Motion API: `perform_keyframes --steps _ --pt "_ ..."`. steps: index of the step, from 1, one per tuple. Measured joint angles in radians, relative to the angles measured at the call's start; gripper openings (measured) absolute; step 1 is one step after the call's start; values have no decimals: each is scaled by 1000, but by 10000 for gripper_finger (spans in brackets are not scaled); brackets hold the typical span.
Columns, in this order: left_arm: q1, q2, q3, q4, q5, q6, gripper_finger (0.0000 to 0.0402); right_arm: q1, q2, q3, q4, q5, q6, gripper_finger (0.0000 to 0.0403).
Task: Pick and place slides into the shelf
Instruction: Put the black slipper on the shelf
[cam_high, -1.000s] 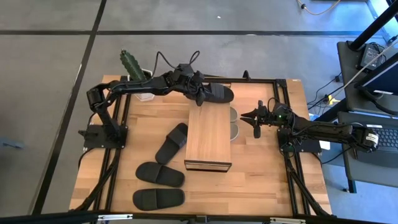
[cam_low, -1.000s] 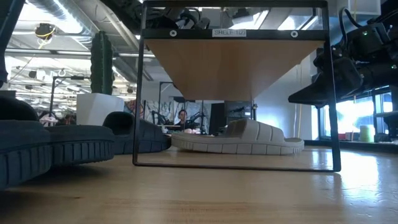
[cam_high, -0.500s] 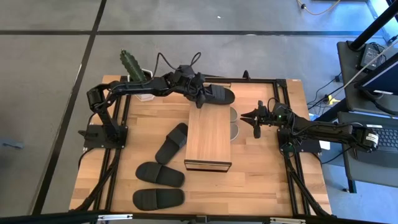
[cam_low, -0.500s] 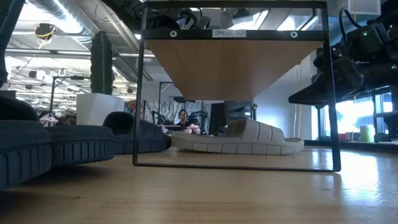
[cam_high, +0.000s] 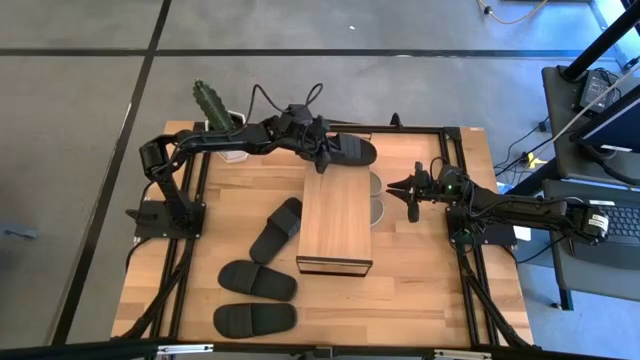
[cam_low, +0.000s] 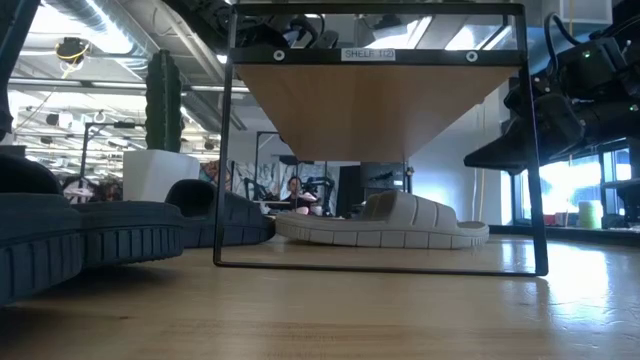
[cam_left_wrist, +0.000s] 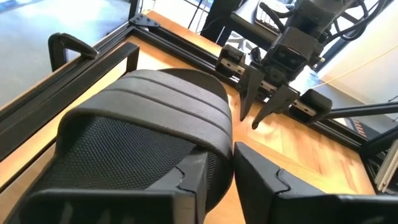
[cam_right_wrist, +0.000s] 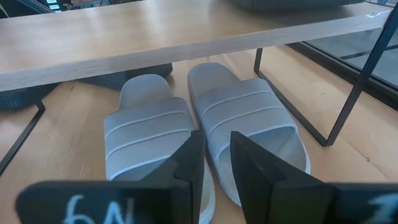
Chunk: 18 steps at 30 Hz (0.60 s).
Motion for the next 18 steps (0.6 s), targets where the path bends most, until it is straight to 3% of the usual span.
perform_keyframes --steps 10,18 --pt "0 0 0 -5 10 -1 150 0 0 0 -1 0 0 80" --pt "0 0 0 -9 20 -26 166 0 0 0 -1 0 0 80"
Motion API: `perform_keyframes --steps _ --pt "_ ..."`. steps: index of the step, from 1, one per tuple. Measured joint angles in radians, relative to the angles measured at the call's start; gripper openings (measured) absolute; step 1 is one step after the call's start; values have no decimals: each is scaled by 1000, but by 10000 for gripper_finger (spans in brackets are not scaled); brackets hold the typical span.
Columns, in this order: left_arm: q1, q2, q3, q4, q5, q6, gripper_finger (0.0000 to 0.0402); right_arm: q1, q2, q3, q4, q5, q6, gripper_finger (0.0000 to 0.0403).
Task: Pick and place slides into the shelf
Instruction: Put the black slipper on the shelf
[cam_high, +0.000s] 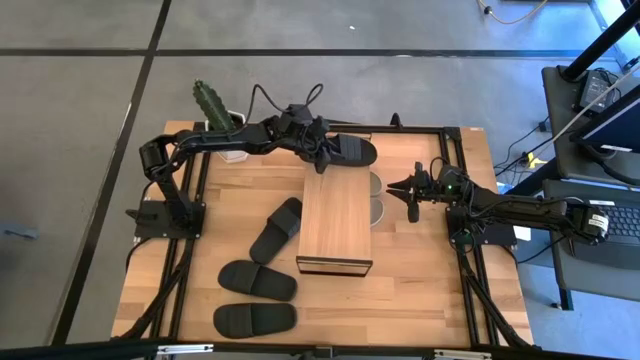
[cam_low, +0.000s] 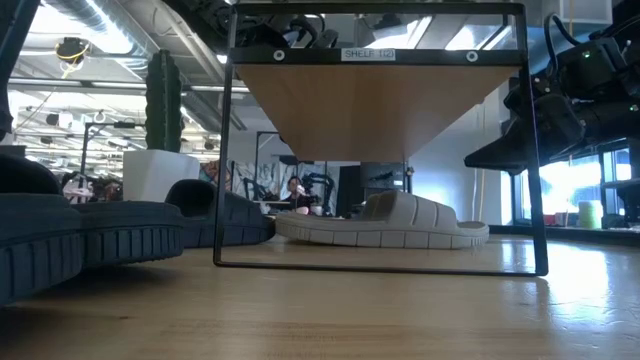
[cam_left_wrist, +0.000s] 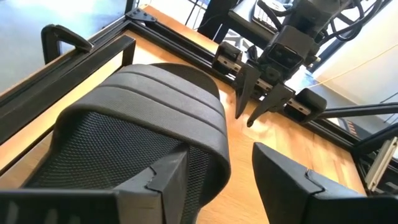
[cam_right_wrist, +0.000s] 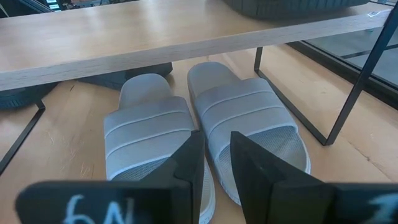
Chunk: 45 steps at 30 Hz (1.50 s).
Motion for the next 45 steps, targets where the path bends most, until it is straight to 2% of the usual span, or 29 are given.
perform_keyframes --steps 9,17,25,28,33,35,40,45 --pt "4 -15 0 -63 -2 -3 166 0 0 0 0 0 0 80" --pt "7 -99 0 -205 -9 21 166 0 0 0 -1 0 0 80" --pt "-25 -251 0 -494 -191 142 166 0 0 0 -7 0 0 80" --pt "-75 -324 0 -611 -267 212 166 0 0 0 -10 0 0 80" --pt "-190 -470 0 -813 -509 258 166 0 1 0 -33 0 0 80" --pt "-254 -526 -21 -857 -569 261 166 0 3 0 -40 0 0 80" --pt "-427 -628 -177 -833 -595 263 166 0 3 0 -41 0 -3 80" --pt "-583 -648 -388 -711 -664 311 166 0 3 0 -33 0 -3 80"
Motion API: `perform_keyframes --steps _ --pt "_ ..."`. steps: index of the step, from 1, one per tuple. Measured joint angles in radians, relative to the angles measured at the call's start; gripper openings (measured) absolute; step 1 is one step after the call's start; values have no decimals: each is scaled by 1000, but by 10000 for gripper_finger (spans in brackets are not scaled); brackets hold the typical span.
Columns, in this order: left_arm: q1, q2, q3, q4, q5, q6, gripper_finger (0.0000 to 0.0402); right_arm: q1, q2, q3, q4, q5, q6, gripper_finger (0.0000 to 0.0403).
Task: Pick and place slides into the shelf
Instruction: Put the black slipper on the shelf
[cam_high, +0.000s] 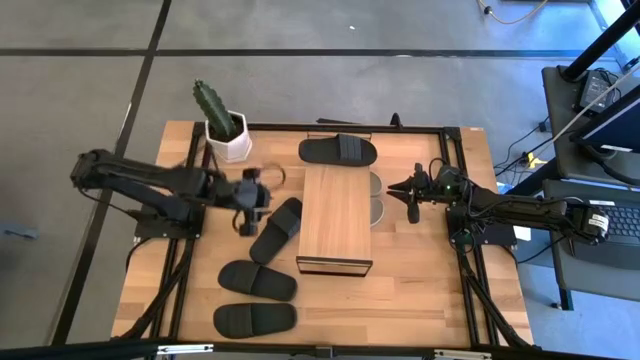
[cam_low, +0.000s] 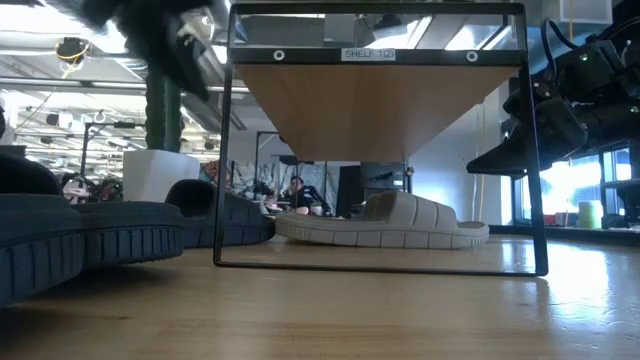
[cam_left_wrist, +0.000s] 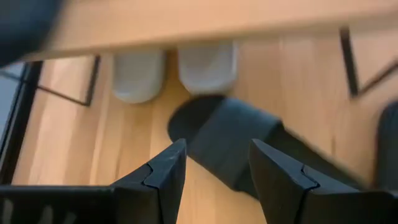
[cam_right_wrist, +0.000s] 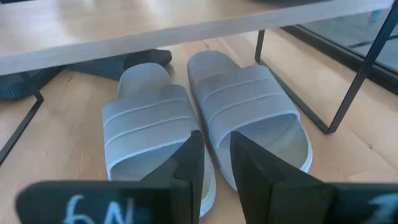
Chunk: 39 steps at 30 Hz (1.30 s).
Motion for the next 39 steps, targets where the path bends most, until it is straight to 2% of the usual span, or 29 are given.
perform_keyframes --steps 2,5,8,13,21,29,39 --pt "-50 7 -73 64 -46 35 166 0 0 0 3 0 0 80" --pt "-117 21 -160 146 -169 39 166 0 0 0 2 0 0 80" --pt "-180 39 -213 251 -264 63 166 0 0 0 2 0 2 80" --pt "-258 91 -245 392 -289 164 166 0 0 0 0 0 1 80" --pt "-279 240 -245 445 -324 167 166 0 0 0 1 0 0 80" --pt "-277 353 -246 447 -500 134 166 0 0 0 0 0 1 80" --pt "-272 407 -246 447 -485 133 166 0 0 0 0 0 0 80"
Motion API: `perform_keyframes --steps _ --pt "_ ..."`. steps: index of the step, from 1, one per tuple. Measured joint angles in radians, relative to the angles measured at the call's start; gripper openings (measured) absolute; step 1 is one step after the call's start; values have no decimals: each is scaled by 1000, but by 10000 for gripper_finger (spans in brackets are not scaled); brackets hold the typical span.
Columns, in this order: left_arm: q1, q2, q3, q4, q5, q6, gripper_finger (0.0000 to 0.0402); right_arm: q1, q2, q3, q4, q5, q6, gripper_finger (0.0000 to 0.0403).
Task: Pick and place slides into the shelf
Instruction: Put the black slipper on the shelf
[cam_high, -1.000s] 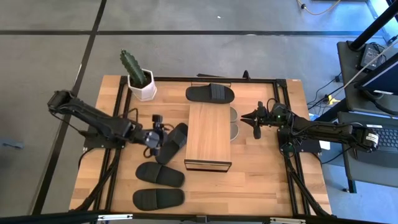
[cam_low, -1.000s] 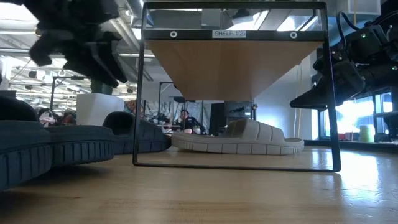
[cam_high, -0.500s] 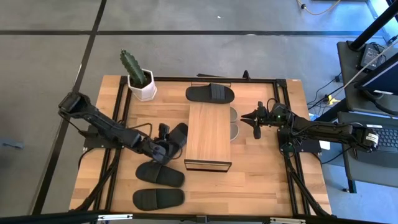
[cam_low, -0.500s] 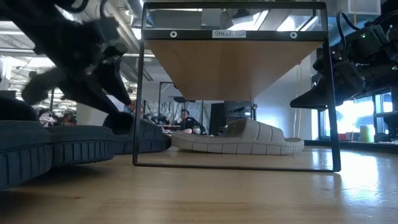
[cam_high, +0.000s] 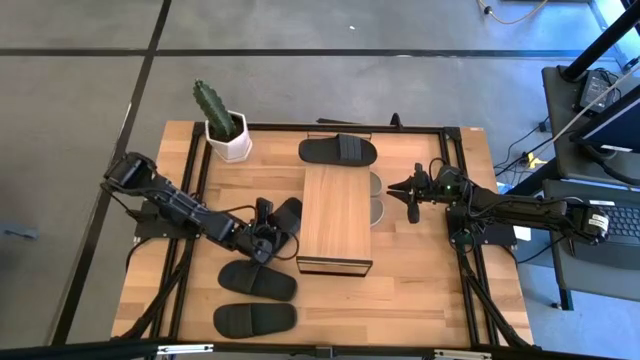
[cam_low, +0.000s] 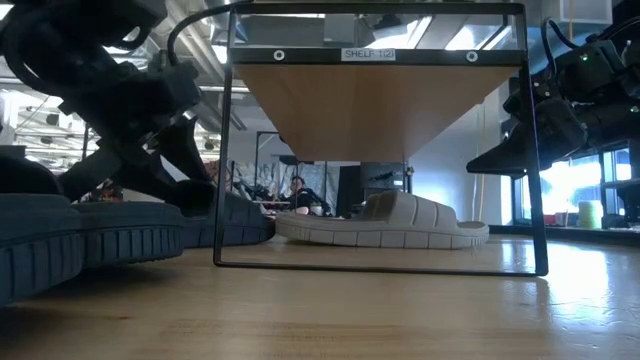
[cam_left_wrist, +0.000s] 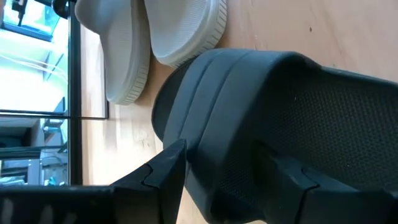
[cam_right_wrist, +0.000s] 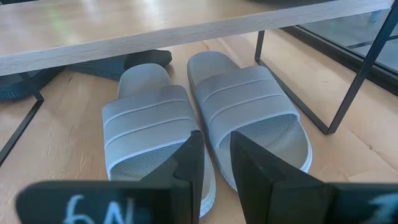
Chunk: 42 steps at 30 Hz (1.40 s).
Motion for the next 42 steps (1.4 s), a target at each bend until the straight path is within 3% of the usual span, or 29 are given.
perform_keyframes --steps 18,22,33,42 --pt "0 0 0 0 14 2 163 0 0 0 -1 0 0 80" --pt "0 0 0 0 8 9 136 0 0 0 -1 0 0 80" --pt "0 0 1 2 -2 11 13 0 0 0 -1 0 -1 80" --pt "-1 -57 88 -130 -37 -3 6 0 0 0 -5 0 1 80"
